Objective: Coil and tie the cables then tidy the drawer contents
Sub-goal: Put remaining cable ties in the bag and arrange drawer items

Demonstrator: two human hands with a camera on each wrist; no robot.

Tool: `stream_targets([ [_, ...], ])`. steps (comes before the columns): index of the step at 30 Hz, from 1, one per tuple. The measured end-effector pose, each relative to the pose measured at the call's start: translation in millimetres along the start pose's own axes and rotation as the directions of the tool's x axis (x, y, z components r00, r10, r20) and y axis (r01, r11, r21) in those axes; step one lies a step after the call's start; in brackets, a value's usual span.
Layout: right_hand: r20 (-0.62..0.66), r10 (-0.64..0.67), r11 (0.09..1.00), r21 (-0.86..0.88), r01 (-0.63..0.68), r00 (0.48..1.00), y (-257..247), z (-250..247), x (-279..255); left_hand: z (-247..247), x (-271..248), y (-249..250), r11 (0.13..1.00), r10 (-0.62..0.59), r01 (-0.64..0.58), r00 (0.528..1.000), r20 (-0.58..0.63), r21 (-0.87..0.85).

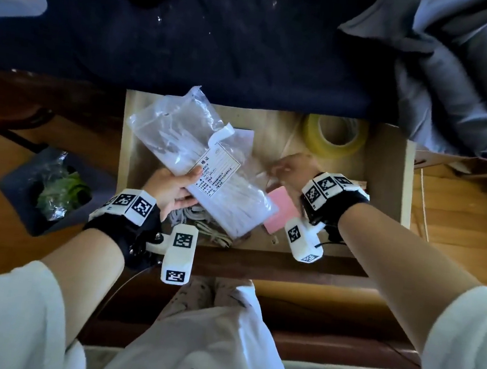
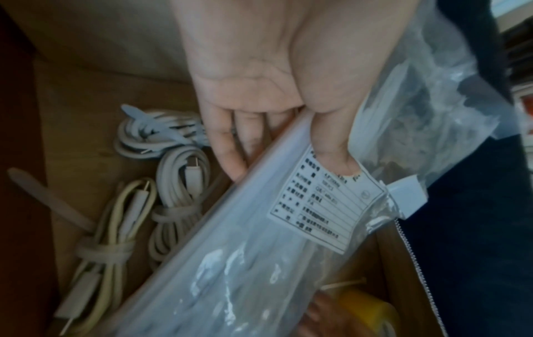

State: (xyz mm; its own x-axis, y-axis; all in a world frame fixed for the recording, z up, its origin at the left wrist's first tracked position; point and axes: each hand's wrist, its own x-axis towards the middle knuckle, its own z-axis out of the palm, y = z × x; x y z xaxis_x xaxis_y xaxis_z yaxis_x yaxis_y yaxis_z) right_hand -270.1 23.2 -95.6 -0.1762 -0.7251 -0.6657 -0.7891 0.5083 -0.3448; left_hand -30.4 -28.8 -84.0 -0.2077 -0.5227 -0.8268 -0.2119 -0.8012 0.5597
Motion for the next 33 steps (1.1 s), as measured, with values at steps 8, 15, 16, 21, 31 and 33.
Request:
stream_targets([
  [8, -0.144, 0.337, 0.937, -0.039, -0.346, 0.930, -21, 0, 36, -2, -4, -1, 1.000, 0.021, -0.020, 1.000, 0.013, -0.021],
  [15, 0.153, 0.307, 0.905, -0.351, -0.239, 0.939, -22, 13, 4, -9, -16, 3, 0.998, 0.065, -0.064, 0.997, 0.035, -0.022],
  [16, 0.057, 0.347, 0.911, -0.256, -0.322, 0.936, -17, 15, 13, -11, -17, 4, 0.997, 0.069, -0.068, 0.997, 0.032, -0.030],
  [21, -0.196, 0.548, 0.820, 0.318, -0.476, 0.813, -15, 9, 25, -20, -19, 6, 0.994, 0.082, -0.079, 0.996, 0.031, -0.076],
  [31, -0.189, 0.281, 0.951, 0.186, -0.247, 0.941, -1, 2, -16, -15, -31, 6, 0.994, 0.098, -0.096, 0.994, 0.056, -0.045],
  [33, -0.279, 0.203, 0.942, 0.316, -0.110, 0.939, -1, -1, -36, -10, -40, 10, 0.994, 0.105, -0.105, 0.992, 0.065, -0.002],
])
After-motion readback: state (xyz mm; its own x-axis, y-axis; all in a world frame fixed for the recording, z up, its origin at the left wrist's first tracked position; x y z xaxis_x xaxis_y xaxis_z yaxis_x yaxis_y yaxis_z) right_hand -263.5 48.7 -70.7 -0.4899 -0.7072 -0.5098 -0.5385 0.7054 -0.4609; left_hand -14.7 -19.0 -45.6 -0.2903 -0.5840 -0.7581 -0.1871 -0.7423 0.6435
